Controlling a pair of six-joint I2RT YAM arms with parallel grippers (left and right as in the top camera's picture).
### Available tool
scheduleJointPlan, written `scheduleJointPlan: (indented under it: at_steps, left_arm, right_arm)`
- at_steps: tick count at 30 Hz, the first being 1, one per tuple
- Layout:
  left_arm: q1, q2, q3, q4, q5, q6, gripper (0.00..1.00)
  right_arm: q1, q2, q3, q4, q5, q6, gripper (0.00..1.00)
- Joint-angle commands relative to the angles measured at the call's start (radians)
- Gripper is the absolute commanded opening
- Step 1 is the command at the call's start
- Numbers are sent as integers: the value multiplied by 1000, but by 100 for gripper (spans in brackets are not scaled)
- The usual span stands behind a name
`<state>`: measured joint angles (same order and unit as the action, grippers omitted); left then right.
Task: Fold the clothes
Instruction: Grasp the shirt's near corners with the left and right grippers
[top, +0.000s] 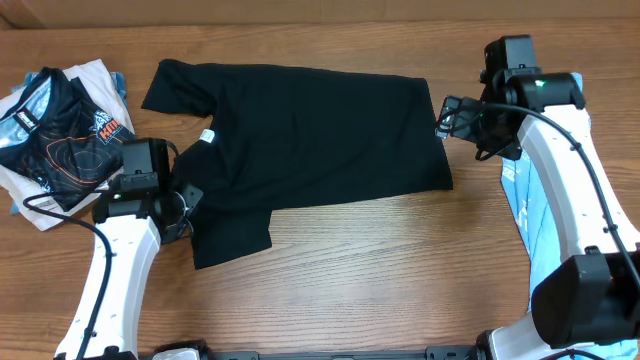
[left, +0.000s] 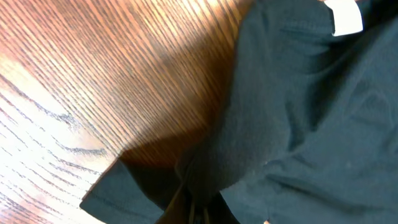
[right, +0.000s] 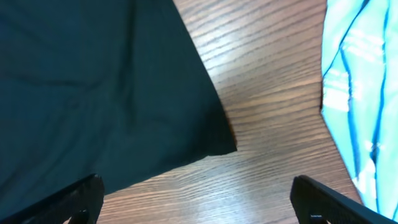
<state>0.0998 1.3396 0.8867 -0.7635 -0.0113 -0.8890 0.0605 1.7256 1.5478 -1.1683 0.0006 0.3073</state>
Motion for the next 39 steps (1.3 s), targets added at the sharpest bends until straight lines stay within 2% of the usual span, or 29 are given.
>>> scheduleJointPlan:
  at_steps: [1,6,12,16,19,23,36,38,39]
  left_arm:
    - [-9,14,-2,1,3,30,4]
    - [-9,14,-2,1,4,31,4]
    - [-9,14,-2,1,4,30,4]
    - [-9,14,-2,1,4,32,4]
    - [-9,14,-2,1,3,37,4]
    - [-9,14,-2,1,4,37,4]
    - [-9,14,-2,0,4,37,4]
    - [-9,14,-2,1,4,37,4]
    - [-9,14,-2,1,4,37,4]
  right_arm:
    - [-2,6,-74,43,6,1,100]
    - [-2,7,-248,228,-29,1,99]
    - [-2,7,-445,463,-55,2,88]
    - [-2,7,-529,552,-55,5,76]
    - [-2,7,-556,579,-55,5,69]
    - [-2,7,-567,596,-55,5,65]
    - [-2,63,-567,597,-55,5,64]
    - [-2,76,-567,598,-55,5,55]
    - [-2,77,-567,597,-55,5,44]
